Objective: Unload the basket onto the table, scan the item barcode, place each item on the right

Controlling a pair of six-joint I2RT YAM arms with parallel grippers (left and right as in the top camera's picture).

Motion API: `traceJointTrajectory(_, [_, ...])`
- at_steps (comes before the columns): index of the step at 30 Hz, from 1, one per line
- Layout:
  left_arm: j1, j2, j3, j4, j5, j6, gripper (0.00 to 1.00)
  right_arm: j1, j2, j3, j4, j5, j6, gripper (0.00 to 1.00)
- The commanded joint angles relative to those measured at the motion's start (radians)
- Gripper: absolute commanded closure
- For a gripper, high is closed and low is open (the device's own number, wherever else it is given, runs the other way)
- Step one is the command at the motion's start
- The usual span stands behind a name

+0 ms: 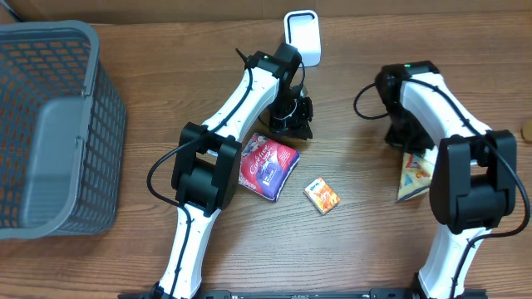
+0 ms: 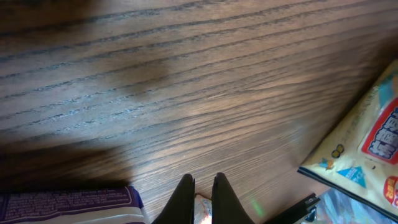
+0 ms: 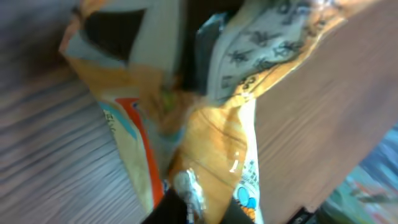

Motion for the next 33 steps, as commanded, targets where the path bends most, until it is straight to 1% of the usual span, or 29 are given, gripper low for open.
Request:
traceJointTrajectory(1, [-0.006, 0.014, 0.021, 0.002, -0.010, -0.006, 0.94, 0.051, 0.002, 0.050, 0.003, -0.071, 0.006, 0.81])
traceJointTrajectory(3, [-0.006, 0.014, 0.021, 0.001, -0.009, -0.006, 0.94, 0.071, 0.002, 0.051, 0.009, -0.088, 0.006, 0.79])
traceJointTrajectory(4, [-0.006, 0.014, 0.021, 0.000, -0.009, -0.006, 0.94, 0.083, 0.002, 0.051, 0.016, -0.097, 0.006, 0.75])
traceJointTrajectory(5, [-0.006, 0.014, 0.021, 0.000, -0.009, -0.006, 0.94, 0.091, 0.002, 0.051, 0.021, -0.110, 0.006, 0.74])
traceJointTrajectory(8, [-0.006, 0.014, 0.021, 0.001, -0.009, -0.006, 0.93, 0.122, 0.002, 0.057, 0.023, -0.169, 0.005, 0.74])
traceJointTrajectory(12, [-0.008, 0.014, 0.021, 0.001, -0.010, 0.008, 0.95, 0.148, 0.002, 0.133, -0.001, -0.227, -0.071, 0.75])
traceJointTrajectory(13, [-0.008, 0.014, 0.021, 0.001, -0.009, 0.012, 0.95, 0.147, 0.002, 0.166, -0.017, -0.243, -0.078, 0.76])
traceJointTrajectory(14, [-0.008, 0.014, 0.021, 0.000, -0.010, 0.013, 0.95, 0.141, 0.002, 0.203, -0.030, -0.267, -0.101, 0.81])
traceJointTrajectory(16, [-0.008, 0.014, 0.021, 0.000, -0.009, 0.012, 0.94, 0.129, 0.002, 0.267, -0.046, -0.323, -0.162, 0.93])
traceJointTrajectory(17, [-0.008, 0.014, 0.021, 0.000, -0.009, 0.012, 0.93, 0.121, 0.002, 0.299, -0.052, -0.352, -0.194, 0.96])
traceJointTrajectory(18, [-0.008, 0.014, 0.021, 0.000, -0.009, 0.012, 0.90, 0.109, 0.002, 0.334, -0.060, -0.387, -0.228, 0.96])
traceJointTrajectory(21, [-0.008, 0.014, 0.021, 0.000, -0.009, 0.012, 0.89, 0.068, 0.001, 0.402, -0.076, -0.494, -0.299, 0.96])
traceJointTrajectory(24, [-0.008, 0.014, 0.021, 0.001, 0.001, 0.012, 0.80, 0.019, 0.002, 0.410, -0.083, -0.621, -0.396, 0.96])
traceJointTrajectory(28, [-0.008, 0.014, 0.021, 0.016, 0.030, 0.013, 0.59, -0.024, 0.002, 0.384, -0.077, -0.788, -0.497, 0.96])
traceJointTrajectory(30, [-0.008, 0.014, 0.021, 0.030, 0.034, 0.023, 0.51, -0.033, 0.002, 0.373, -0.077, -0.849, -0.537, 0.96])
traceJointTrajectory(31, [-0.008, 0.014, 0.021, 0.036, 0.047, 0.047, 0.50, -0.036, 0.002, 0.372, -0.080, -0.874, -0.550, 0.96])
traceJointTrajectory(33, [-0.006, 0.014, 0.021, 0.048, 0.120, 0.137, 0.51, -0.037, 0.002, 0.372, -0.088, -0.907, -0.580, 0.96])
